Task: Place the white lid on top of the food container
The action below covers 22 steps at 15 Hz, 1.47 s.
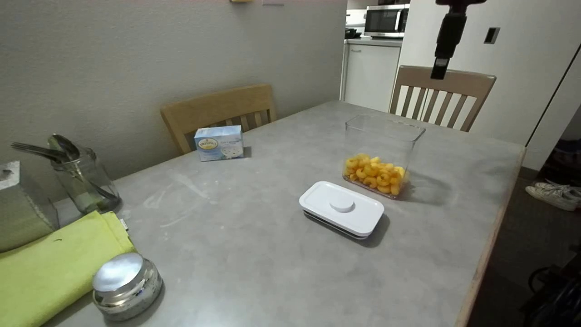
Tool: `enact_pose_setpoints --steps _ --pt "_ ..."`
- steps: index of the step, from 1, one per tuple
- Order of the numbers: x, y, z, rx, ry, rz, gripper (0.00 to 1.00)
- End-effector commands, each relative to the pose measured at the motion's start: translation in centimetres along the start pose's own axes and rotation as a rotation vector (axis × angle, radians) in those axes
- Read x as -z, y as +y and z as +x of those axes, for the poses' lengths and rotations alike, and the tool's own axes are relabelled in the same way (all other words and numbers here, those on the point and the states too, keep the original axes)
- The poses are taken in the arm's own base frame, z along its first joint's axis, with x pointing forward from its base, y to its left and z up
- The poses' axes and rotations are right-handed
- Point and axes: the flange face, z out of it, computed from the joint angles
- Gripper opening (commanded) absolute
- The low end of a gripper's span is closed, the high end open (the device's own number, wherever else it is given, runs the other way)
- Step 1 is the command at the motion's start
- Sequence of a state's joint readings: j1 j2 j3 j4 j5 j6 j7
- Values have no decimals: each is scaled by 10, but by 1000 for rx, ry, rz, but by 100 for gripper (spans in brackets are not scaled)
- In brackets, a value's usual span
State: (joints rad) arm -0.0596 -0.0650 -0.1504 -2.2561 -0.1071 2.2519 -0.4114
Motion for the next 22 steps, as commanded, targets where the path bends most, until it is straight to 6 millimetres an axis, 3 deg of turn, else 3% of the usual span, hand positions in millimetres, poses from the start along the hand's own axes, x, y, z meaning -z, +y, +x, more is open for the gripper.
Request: enact_pose_setpoints --steps 1,7,12,22 --pt "-24 -14 31 17 23 -1 100" --pt "-43 -45 68 19 32 -26 100" --pt "-46 -72 90 -2 29 -31 100" --pt "-53 -143 128 69 17 22 100"
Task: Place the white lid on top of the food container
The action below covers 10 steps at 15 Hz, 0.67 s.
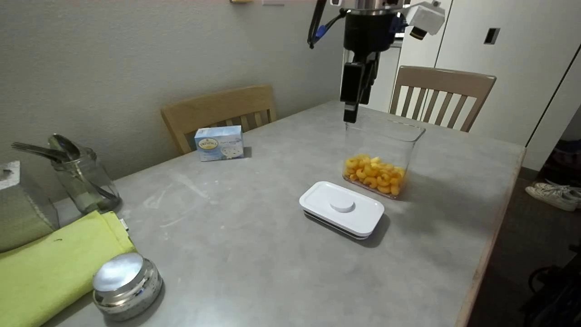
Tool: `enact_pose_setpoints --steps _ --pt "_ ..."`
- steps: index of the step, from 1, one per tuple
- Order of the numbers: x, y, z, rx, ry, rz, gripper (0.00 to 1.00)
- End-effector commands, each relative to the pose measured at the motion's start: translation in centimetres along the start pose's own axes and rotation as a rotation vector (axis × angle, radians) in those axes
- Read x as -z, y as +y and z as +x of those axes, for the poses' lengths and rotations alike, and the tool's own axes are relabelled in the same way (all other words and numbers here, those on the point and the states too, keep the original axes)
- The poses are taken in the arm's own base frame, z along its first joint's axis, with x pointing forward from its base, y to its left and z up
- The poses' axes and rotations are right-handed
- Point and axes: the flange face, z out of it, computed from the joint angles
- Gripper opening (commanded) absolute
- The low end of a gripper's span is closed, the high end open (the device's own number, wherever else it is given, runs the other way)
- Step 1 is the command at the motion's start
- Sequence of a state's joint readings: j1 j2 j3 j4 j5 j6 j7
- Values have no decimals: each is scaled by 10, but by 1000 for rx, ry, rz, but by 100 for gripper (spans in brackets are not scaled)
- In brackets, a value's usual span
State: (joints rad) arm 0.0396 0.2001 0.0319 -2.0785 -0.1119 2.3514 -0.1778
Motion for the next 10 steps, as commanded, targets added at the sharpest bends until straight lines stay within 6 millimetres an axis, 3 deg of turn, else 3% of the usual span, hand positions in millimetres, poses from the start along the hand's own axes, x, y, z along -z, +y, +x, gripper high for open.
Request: enact_pose_setpoints --steps 1,10 --pt "-8 -18 18 22 -26 17 100" --pt "-39 -53 41 23 -75 61 100"
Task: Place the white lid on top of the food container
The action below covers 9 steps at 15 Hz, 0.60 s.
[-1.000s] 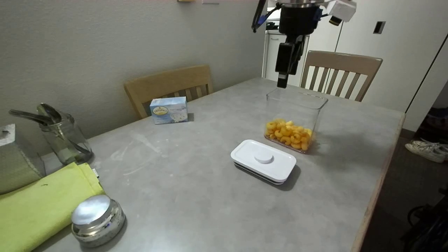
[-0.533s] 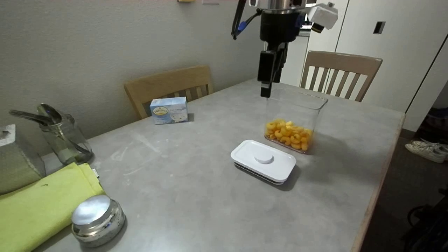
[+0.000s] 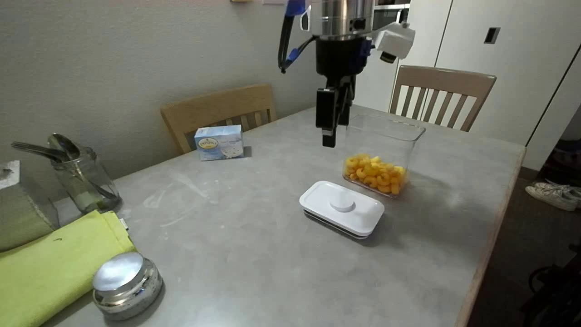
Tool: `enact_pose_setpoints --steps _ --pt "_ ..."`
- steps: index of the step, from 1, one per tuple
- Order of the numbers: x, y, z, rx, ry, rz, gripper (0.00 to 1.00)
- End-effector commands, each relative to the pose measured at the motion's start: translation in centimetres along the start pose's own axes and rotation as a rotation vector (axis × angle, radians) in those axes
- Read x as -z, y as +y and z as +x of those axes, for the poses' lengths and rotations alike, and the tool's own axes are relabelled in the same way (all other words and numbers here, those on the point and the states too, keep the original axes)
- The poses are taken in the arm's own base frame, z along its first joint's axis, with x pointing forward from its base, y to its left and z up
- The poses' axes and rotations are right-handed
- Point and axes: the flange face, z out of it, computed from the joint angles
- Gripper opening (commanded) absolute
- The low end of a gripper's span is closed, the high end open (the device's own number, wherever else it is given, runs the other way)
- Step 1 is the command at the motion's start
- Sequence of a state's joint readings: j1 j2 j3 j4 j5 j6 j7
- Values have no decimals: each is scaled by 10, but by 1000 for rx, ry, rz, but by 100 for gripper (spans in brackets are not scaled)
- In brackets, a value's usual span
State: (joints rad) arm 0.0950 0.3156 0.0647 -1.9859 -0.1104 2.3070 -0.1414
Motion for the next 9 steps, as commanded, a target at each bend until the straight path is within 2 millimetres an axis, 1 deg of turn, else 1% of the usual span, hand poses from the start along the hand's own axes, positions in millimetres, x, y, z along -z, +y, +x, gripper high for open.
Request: enact_pose_setpoints --steps 1,5,9 --pt "-13 -6 13 -35 -25 49 100" --pt "-32 -8 17 -88 -32 85 100" --pt "-57 -10 13 -113 -64 87 100"
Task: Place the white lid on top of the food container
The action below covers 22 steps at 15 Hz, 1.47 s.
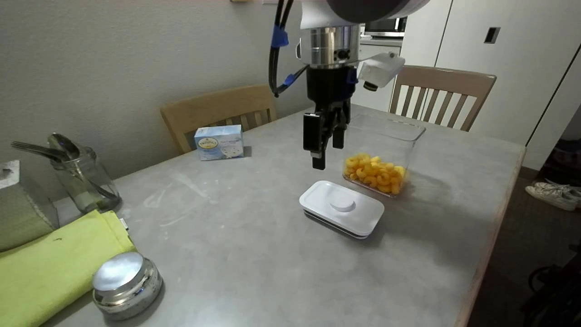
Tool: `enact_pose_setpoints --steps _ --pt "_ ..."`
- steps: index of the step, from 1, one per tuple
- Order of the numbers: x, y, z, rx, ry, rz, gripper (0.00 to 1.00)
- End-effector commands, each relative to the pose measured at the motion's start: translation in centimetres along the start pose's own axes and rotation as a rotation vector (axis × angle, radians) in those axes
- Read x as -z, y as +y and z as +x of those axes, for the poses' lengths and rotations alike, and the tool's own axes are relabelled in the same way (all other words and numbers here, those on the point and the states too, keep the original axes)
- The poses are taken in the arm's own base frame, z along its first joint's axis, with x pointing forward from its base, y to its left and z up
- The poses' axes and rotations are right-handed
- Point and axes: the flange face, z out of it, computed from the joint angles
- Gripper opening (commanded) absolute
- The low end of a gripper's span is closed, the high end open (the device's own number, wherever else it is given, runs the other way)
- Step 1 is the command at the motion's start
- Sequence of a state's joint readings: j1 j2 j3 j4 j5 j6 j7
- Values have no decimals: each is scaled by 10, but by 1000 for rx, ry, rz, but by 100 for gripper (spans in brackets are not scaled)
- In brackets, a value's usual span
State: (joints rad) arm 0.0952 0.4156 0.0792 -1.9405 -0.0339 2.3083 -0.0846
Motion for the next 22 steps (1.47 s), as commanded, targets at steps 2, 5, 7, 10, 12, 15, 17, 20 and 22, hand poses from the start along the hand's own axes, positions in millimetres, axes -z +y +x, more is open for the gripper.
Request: enact_pose_setpoints --steps 2,5,7,10,12,15,17,20,22 --pt "-29 1 0 -41 -45 6 100" --pt "-50 5 -4 -97 -72 2 100" --pt "-63 8 -5 -120 -87 4 100" --pt "-78 12 -5 -154 -111 13 100" --pt "-86 14 -5 -172 -125 18 100" --pt "-93 16 -4 -183 -138 28 100" --pt "-95 15 -1 -182 -141 38 100" --pt "-98 15 2 -179 -141 39 100" --pt "-98 17 4 -178 -141 39 93"
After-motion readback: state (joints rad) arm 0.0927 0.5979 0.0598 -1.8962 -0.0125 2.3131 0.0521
